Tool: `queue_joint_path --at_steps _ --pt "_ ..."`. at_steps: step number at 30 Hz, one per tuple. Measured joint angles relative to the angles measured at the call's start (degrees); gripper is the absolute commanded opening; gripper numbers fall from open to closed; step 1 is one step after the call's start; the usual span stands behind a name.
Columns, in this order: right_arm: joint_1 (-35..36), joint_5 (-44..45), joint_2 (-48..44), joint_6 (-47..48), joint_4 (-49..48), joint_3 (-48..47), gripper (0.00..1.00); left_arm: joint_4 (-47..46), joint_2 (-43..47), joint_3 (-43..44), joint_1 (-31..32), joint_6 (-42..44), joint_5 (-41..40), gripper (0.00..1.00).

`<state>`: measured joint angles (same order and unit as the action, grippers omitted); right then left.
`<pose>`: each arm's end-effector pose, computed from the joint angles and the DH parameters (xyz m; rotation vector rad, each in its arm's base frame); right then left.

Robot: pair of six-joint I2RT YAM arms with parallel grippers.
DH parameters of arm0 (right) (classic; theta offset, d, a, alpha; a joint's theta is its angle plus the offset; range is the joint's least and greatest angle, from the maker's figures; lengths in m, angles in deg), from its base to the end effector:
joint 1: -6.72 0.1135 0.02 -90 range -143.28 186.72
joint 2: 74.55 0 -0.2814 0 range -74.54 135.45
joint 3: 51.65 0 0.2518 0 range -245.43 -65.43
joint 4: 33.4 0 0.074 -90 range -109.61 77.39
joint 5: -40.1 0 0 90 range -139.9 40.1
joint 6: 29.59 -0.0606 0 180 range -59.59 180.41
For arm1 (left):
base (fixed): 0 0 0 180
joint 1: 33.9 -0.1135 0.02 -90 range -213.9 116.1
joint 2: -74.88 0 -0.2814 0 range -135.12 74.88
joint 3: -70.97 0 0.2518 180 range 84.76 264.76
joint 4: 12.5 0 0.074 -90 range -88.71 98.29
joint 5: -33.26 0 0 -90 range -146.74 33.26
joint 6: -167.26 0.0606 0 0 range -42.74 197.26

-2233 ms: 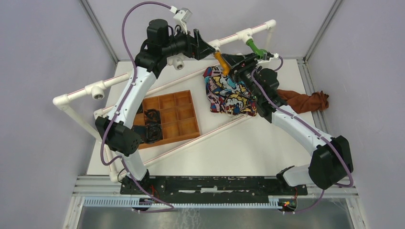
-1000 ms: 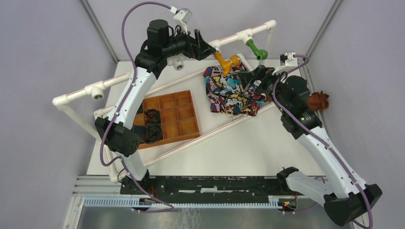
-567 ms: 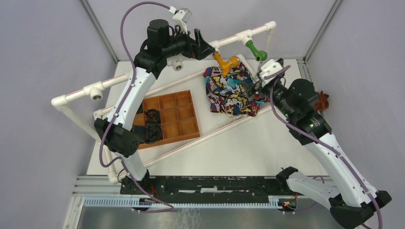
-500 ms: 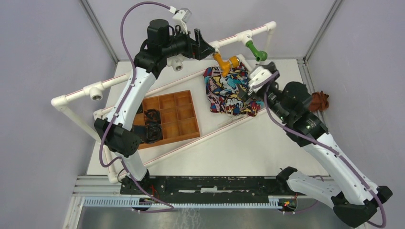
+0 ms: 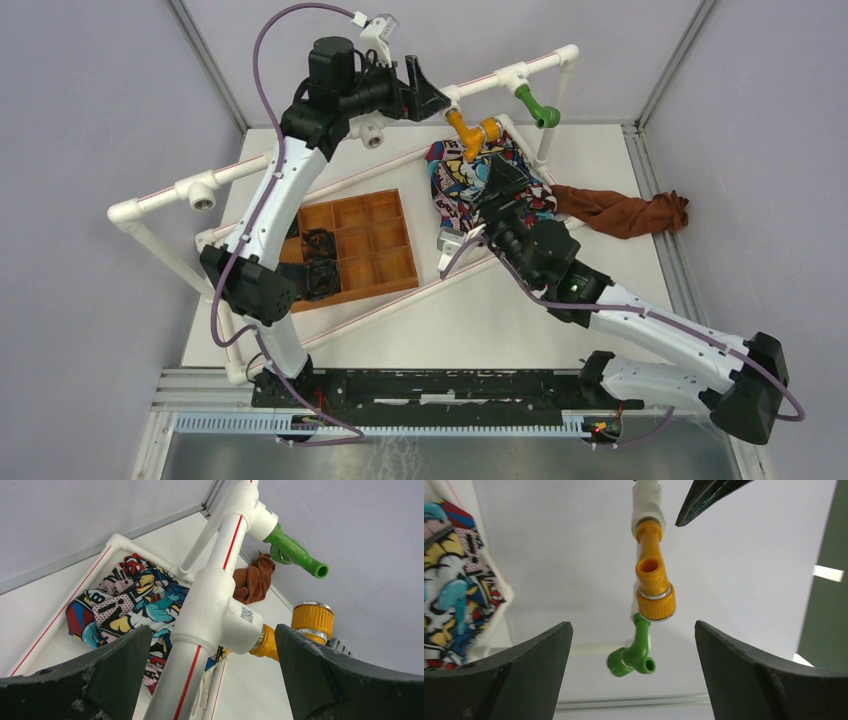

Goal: Install the water faucets
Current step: Screw the water faucet onto the adaptor.

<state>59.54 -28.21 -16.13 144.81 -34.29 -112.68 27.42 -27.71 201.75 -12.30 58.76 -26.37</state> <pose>0.1715 0.1890 0.3726 -1.3082 0.8464 -0.7231 0.3857 -0.1856 0.4814 0.4481 1.7969 -0.9655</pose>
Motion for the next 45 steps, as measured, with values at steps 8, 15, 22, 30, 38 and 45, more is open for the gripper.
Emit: queue_joint_path --at_steps 8,15,22,30,38,45 --pt "0.1 1.5 4.9 17.6 -15.7 2.2 0.96 -2.8 0.1 -1.6 -0.5 -2.1 1.4 1.0" --pt "-2.1 -1.1 9.8 21.2 -18.2 -0.6 0.9 -3.3 0.2 -1.9 -0.6 -2.4 1.7 1.0" --pt "-6.8 -4.4 14.1 21.6 -20.6 -3.5 0.68 -3.2 0.3 -1.9 -0.6 -2.4 1.7 1.0" --pt "-9.1 -7.5 16.3 19.3 -21.9 -4.4 0.49 -3.1 0.7 -2.3 -0.6 -2.4 1.3 1.0" --pt "-9.4 -8.7 16.6 14.1 -21.6 -5.4 0.23 -3.7 0.9 -2.6 -0.6 -2.4 1.2 1.0" --pt "-9.4 -7.3 17.3 4.7 -16.2 -9.4 0.03 -4.9 0.9 -3.0 -0.7 -2.4 0.0 1.0"
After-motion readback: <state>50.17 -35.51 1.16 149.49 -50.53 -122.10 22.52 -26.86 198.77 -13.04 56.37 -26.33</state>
